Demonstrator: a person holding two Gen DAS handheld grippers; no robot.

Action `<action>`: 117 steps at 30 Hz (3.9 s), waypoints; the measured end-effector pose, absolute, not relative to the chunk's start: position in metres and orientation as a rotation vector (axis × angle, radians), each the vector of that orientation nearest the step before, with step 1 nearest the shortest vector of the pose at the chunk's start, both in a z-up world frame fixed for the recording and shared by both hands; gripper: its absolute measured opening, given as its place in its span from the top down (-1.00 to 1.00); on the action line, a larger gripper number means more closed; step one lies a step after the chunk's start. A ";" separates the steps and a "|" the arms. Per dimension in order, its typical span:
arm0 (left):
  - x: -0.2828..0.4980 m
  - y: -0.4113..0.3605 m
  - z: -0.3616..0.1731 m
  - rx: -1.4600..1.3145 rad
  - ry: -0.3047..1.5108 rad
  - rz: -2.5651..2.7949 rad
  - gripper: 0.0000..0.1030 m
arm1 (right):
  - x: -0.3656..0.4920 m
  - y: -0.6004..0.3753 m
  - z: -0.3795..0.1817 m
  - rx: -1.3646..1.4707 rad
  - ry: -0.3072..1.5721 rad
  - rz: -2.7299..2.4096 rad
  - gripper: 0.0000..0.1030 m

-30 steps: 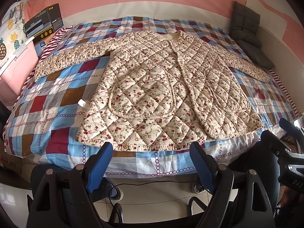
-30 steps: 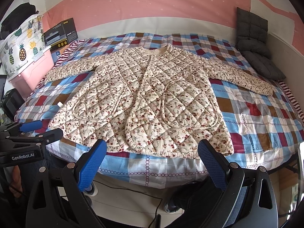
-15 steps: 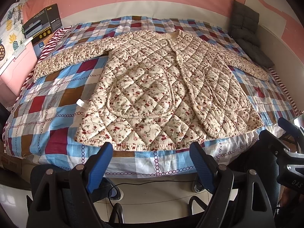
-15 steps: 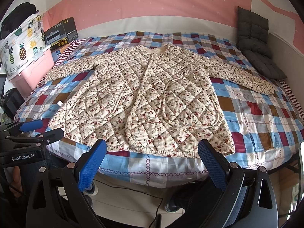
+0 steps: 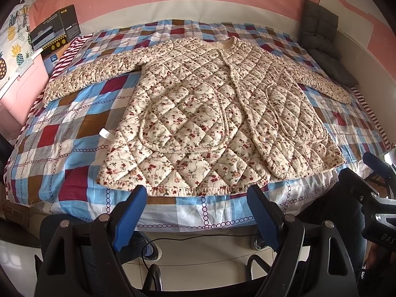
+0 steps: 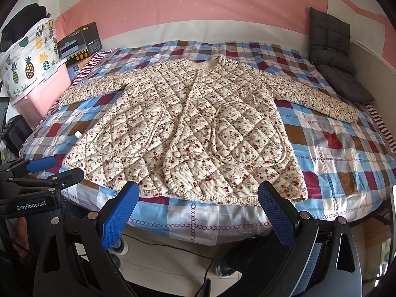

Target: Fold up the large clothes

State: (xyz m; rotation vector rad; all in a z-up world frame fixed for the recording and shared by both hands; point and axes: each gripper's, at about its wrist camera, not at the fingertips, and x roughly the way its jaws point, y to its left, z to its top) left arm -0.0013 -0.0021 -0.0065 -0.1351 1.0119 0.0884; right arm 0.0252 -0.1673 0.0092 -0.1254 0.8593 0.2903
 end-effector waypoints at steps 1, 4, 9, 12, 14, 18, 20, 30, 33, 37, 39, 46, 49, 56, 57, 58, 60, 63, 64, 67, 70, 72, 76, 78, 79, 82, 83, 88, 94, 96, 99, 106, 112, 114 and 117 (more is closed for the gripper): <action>-0.002 -0.002 -0.007 -0.134 1.012 0.088 -0.64 | 0.025 -0.167 0.009 -0.125 0.859 0.290 -0.88; -0.001 -0.002 -0.006 -0.134 1.012 0.091 -0.64 | 0.025 -0.167 0.009 -0.126 0.860 0.291 -0.88; -0.001 -0.002 -0.008 -0.133 1.014 0.093 -0.64 | 0.026 -0.167 0.008 -0.124 0.860 0.293 -0.88; -0.001 -0.001 -0.011 -0.131 1.016 0.091 -0.64 | 0.027 -0.166 0.007 -0.124 0.860 0.293 -0.88; -0.001 -0.001 -0.014 -0.131 1.018 0.091 -0.64 | 0.027 -0.166 0.007 -0.123 0.859 0.296 -0.88; 0.004 0.003 -0.018 -0.133 1.028 0.096 -0.64 | 0.031 -0.163 0.004 -0.121 0.861 0.306 -0.88; 0.007 0.006 -0.021 -0.133 1.034 0.101 -0.64 | 0.036 -0.160 0.003 -0.123 0.863 0.312 -0.88; 0.047 0.030 -0.026 -0.109 1.028 0.135 -0.64 | 0.079 -0.141 0.001 -0.124 0.836 0.372 -0.88; 0.065 0.051 -0.029 -0.147 1.021 0.154 -0.64 | 0.099 -0.131 -0.003 -0.138 0.840 0.379 -0.88; 0.089 0.084 -0.035 -0.198 1.008 0.174 -0.64 | 0.126 -0.114 -0.009 -0.160 0.835 0.381 -0.88; 0.100 0.101 -0.038 -0.214 0.998 0.190 -0.64 | 0.140 -0.105 -0.013 -0.161 0.837 0.390 -0.88; 0.141 0.181 -0.056 -0.317 0.975 0.259 -0.64 | 0.187 -0.067 -0.028 -0.223 0.839 0.395 -0.88; 0.156 0.220 -0.064 -0.356 0.965 0.295 -0.64 | 0.206 -0.049 -0.032 -0.261 0.832 0.401 -0.88; 0.184 0.318 -0.081 -0.498 0.899 0.406 -0.64 | 0.243 -0.012 -0.039 -0.287 0.824 0.426 -0.88; 0.187 0.329 -0.084 -0.527 0.893 0.413 -0.64 | 0.246 -0.007 -0.040 -0.295 0.820 0.429 -0.88; 0.191 0.343 -0.089 -0.563 0.883 0.423 -0.64 | 0.249 -0.002 -0.040 -0.304 0.818 0.433 -0.88; 0.194 0.365 -0.096 -0.629 0.863 0.439 -0.64 | 0.254 0.006 -0.042 -0.312 0.818 0.444 -0.88; 0.196 0.394 -0.109 -0.739 0.835 0.460 -0.64 | 0.259 0.015 -0.046 -0.322 0.824 0.463 -0.88; 0.197 0.404 -0.114 -0.774 0.824 0.470 -0.64 | 0.260 0.017 -0.047 -0.327 0.826 0.468 -0.88; 0.199 0.424 -0.122 -0.839 0.794 0.501 -0.64 | 0.261 0.022 -0.051 -0.340 0.833 0.480 -0.88; 0.207 0.436 -0.124 -0.841 0.786 0.522 -0.61 | 0.261 0.022 -0.054 -0.343 0.841 0.485 -0.88; 0.216 0.441 -0.124 -0.817 0.809 0.546 -0.37 | 0.261 0.019 -0.055 -0.333 0.847 0.480 -0.88; 0.226 0.448 -0.120 -0.777 0.838 0.584 0.62 | 0.259 0.007 -0.055 -0.313 0.847 0.451 -0.88; 0.227 0.445 -0.107 -0.735 0.831 0.577 0.70 | 0.259 -0.001 -0.056 -0.301 0.851 0.430 -0.88; 0.227 0.441 -0.096 -0.698 0.817 0.575 0.73 | 0.259 -0.005 -0.056 -0.296 0.855 0.418 -0.87; 0.227 0.425 -0.057 -0.619 0.756 0.545 0.74 | 0.260 -0.020 -0.058 -0.279 0.867 0.378 -0.87; 0.228 0.419 -0.042 -0.599 0.733 0.529 0.75 | 0.260 -0.026 -0.058 -0.272 0.870 0.371 -0.87; 0.243 0.370 0.039 -0.460 0.623 0.403 0.75 | 0.263 -0.053 -0.060 -0.197 0.901 0.360 -0.65; 0.273 0.289 0.111 -0.342 0.540 0.206 0.75 | 0.276 -0.078 -0.059 -0.131 0.917 0.362 -0.08; 0.287 0.262 0.123 -0.322 0.534 0.139 0.75 | 0.283 -0.086 -0.058 -0.100 0.924 0.365 -0.08; 0.314 0.216 0.129 -0.287 0.544 0.037 0.75 | 0.294 -0.099 -0.059 -0.061 0.938 0.359 -0.08; 0.361 0.114 0.094 -0.255 0.632 -0.155 0.75 | 0.308 -0.141 -0.063 0.018 0.932 0.295 -0.08; 0.389 0.043 0.037 -0.236 0.770 -0.273 0.72 | 0.314 -0.178 -0.078 0.112 0.962 0.258 -0.09; 0.398 0.027 0.015 -0.250 0.833 -0.306 0.65 | 0.316 -0.187 -0.083 0.144 0.973 0.248 -0.09; 0.409 0.009 -0.013 -0.280 0.905 -0.332 0.59 | 0.319 -0.197 -0.090 0.199 0.987 0.249 -0.09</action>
